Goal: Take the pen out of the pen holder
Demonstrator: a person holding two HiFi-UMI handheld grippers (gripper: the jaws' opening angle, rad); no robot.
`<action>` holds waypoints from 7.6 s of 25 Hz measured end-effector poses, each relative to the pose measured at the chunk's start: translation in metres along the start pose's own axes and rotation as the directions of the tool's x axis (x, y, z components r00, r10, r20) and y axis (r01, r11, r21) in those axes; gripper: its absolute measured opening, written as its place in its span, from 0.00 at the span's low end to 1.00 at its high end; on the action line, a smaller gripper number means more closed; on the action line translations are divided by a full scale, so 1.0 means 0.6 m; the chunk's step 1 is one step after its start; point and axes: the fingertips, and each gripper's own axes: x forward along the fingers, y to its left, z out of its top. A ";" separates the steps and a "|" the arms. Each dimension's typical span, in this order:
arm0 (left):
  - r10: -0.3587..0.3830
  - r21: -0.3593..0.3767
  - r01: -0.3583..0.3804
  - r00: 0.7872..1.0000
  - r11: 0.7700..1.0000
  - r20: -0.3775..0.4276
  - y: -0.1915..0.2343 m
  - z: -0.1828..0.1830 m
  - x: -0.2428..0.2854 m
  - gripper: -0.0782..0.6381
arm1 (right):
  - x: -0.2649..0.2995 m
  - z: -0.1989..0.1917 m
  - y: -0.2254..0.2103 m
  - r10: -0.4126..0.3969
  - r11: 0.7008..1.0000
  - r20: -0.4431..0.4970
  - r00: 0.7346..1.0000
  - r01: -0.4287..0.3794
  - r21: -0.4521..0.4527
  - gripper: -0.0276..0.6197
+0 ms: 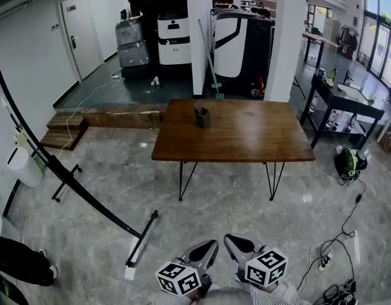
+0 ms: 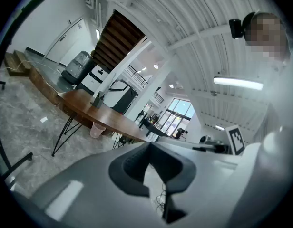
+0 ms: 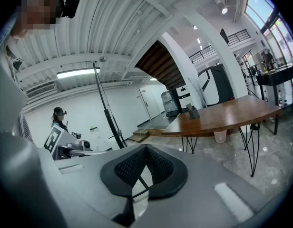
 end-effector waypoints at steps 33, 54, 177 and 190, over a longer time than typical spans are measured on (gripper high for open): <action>-0.038 0.047 0.040 0.998 0.998 -0.046 0.282 0.267 0.271 0.12 | 0.360 0.205 -0.223 -0.010 1.000 0.011 1.000 0.010 0.028 0.04; -0.024 0.018 0.025 0.996 1.000 -0.087 0.459 0.377 0.432 0.12 | 0.549 0.274 -0.374 -0.041 0.996 -0.033 0.999 0.044 0.081 0.04; 0.085 -0.136 -0.090 0.995 0.987 -0.046 0.712 0.608 0.718 0.12 | 0.800 0.577 -0.672 -0.073 0.997 0.073 0.995 0.075 -0.030 0.11; 0.070 -0.102 -0.076 0.995 0.992 -0.066 0.684 0.607 0.715 0.12 | 0.768 0.560 -0.646 -0.059 0.998 0.107 0.992 0.056 0.030 0.11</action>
